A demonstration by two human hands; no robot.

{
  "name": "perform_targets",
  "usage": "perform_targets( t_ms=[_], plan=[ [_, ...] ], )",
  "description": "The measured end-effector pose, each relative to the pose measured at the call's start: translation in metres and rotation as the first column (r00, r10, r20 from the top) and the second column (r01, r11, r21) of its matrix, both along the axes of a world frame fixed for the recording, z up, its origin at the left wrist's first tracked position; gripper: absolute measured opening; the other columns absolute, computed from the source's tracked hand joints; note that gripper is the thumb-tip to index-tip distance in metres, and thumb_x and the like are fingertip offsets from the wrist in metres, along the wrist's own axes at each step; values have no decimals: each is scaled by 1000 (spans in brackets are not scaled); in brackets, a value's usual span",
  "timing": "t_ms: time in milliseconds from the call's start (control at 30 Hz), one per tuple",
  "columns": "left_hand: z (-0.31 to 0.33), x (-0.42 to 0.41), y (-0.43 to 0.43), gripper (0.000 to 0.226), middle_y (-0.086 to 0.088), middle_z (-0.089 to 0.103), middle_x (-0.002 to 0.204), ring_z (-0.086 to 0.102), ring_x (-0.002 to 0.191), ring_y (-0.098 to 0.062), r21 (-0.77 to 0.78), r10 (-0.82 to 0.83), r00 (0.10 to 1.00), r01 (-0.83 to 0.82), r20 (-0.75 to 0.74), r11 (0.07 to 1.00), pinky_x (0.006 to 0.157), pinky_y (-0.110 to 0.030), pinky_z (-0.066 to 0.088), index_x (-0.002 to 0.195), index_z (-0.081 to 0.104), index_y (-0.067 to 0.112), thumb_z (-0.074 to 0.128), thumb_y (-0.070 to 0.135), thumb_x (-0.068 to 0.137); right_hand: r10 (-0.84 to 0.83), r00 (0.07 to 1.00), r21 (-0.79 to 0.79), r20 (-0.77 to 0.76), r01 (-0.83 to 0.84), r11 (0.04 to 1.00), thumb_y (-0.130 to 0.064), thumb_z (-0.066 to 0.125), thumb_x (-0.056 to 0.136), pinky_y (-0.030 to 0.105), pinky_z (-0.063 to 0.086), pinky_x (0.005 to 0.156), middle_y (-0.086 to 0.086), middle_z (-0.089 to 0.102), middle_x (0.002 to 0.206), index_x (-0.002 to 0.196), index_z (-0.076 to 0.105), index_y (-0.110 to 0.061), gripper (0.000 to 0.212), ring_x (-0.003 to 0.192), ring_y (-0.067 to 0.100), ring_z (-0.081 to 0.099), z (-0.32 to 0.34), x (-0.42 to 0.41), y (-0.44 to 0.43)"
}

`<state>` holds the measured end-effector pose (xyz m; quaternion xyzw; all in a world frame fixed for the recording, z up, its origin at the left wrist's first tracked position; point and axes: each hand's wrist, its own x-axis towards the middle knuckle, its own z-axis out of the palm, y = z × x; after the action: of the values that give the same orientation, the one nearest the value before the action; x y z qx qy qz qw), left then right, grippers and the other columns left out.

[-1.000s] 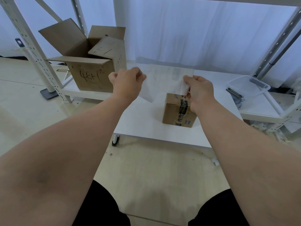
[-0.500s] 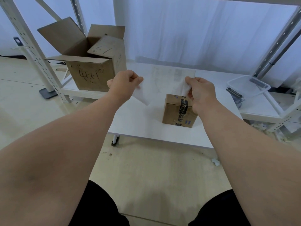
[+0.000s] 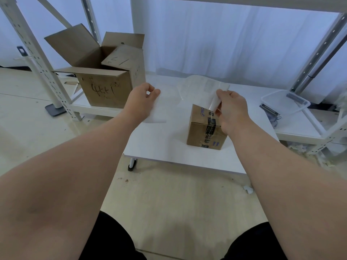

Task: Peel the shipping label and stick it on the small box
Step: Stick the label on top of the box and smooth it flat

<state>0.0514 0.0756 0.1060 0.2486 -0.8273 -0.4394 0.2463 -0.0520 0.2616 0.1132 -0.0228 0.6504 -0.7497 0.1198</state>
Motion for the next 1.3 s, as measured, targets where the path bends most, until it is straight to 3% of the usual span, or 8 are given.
perform_targets(
  t_ms=[367,433,500,733,867,1033,1233,1300],
  plan=[
    [4,3,1,11,-13,54,85,54,75,-21,196,-161,986,164,-34,967,57,-26,44,86,55,17,63,24,89,-95,994,-31,53,97,995,-15,57,91,43,54,87,4,61,86,77,55,-18,14,84,22,59,-1,-2,0],
    [6,4,1,8,-11,59,90,57,80,-22,255,-178,982,190,-68,948,72,-35,52,85,59,18,64,23,89,-111,992,-48,68,114,992,-15,57,91,41,54,86,4,61,88,77,55,-19,14,86,22,59,0,-2,1],
    [11,4,1,6,-9,63,91,59,84,-23,346,-157,978,195,-134,918,88,-47,51,85,63,16,66,20,87,-127,987,-89,95,135,987,-15,57,91,37,54,78,5,61,89,78,55,-18,14,85,22,59,2,-2,1],
    [19,0,0,23,-2,66,83,58,85,-26,374,-34,979,108,-200,921,94,-54,45,91,55,25,74,21,79,-145,971,-211,192,185,960,-11,57,91,25,46,47,7,59,83,76,53,-15,16,71,21,59,10,1,1],
    [19,2,0,20,-7,64,87,55,84,-27,367,-62,985,118,-161,923,89,-53,47,86,57,25,74,20,76,-161,964,-213,211,205,955,-9,58,90,28,50,56,6,59,86,77,54,-16,15,74,19,58,11,0,8],
    [19,5,-1,18,-3,63,81,48,68,-21,334,-118,990,137,-79,933,63,-30,40,85,57,24,73,17,79,-163,963,-208,214,208,956,-10,59,90,35,56,73,7,60,88,77,55,-16,15,80,21,59,11,-1,12],
    [14,2,-2,18,-20,63,102,59,85,-34,293,-27,997,45,-66,955,86,-50,51,84,54,24,71,19,81,-165,967,-192,193,202,960,-11,59,90,37,56,79,5,59,87,75,54,-17,16,79,20,58,14,2,8],
    [12,1,-1,18,-14,61,97,59,88,-31,268,-6,998,22,-60,963,87,-48,51,86,52,22,69,18,83,-162,969,-189,187,197,962,-11,59,90,39,56,80,4,58,85,75,54,-17,17,76,19,58,14,3,7]
  ],
)
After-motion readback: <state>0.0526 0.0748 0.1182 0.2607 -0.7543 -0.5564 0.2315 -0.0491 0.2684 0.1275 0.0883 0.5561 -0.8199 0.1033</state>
